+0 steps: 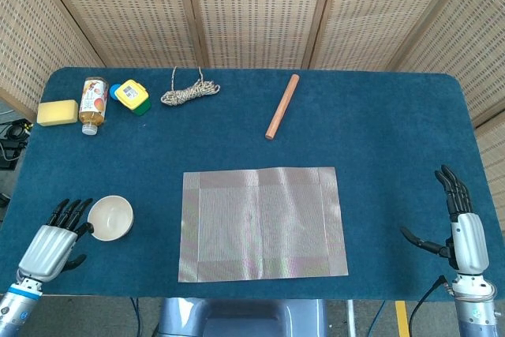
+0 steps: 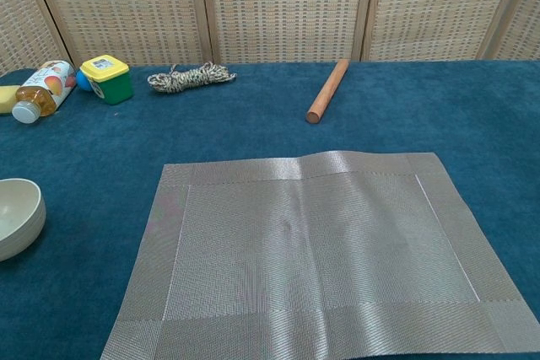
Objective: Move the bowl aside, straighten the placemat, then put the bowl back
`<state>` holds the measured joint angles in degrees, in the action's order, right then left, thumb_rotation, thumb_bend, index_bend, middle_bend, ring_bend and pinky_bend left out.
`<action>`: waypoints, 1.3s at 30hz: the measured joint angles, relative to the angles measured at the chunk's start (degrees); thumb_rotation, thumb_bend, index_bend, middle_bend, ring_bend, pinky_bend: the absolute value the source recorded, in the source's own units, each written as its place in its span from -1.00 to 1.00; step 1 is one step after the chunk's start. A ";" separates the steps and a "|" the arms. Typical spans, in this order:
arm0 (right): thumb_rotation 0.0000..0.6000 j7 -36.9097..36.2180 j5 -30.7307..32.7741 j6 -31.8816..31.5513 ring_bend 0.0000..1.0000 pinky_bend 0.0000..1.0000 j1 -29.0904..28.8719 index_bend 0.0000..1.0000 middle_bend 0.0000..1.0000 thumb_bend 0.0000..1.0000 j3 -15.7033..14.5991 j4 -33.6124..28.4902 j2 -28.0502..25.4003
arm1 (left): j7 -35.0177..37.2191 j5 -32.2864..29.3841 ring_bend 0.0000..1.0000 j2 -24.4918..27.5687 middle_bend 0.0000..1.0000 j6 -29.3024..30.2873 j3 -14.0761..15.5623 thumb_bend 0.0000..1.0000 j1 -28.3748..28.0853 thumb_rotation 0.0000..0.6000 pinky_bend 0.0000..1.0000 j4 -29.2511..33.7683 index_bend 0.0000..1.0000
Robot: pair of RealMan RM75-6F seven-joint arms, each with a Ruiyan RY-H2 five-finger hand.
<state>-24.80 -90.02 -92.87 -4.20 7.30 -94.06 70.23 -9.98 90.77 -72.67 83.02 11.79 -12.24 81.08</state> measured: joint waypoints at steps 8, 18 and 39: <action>1.00 -0.04 0.07 -0.06 -1.00 -1.00 0.00 -0.81 -1.00 -0.45 -0.02 0.02 0.03 | 3.54 -2.08 -1.00 -5.35 -1.00 -2.65 -3.24 -0.64 0.08 1.00 -1.00 -7.45 -0.06; 1.00 -0.05 0.05 0.01 -1.00 -1.00 -0.07 -0.81 -1.00 -0.45 -0.11 0.04 0.08 | 5.22 -2.55 -1.00 -9.97 -1.00 -5.10 -5.64 -0.63 -0.46 1.00 -1.00 -11.97 0.06; 1.00 -0.16 0.18 0.12 -1.00 -1.00 -0.10 -0.81 -1.00 -0.45 -0.20 -0.06 -0.02 | 4.83 -3.18 -1.00 -14.47 -1.00 -9.10 -7.60 -0.20 -1.53 1.00 -1.00 -15.96 0.37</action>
<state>-24.95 -89.84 -92.75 -4.29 7.11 -94.12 70.21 -5.14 87.59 -87.13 73.92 4.18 -13.77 65.12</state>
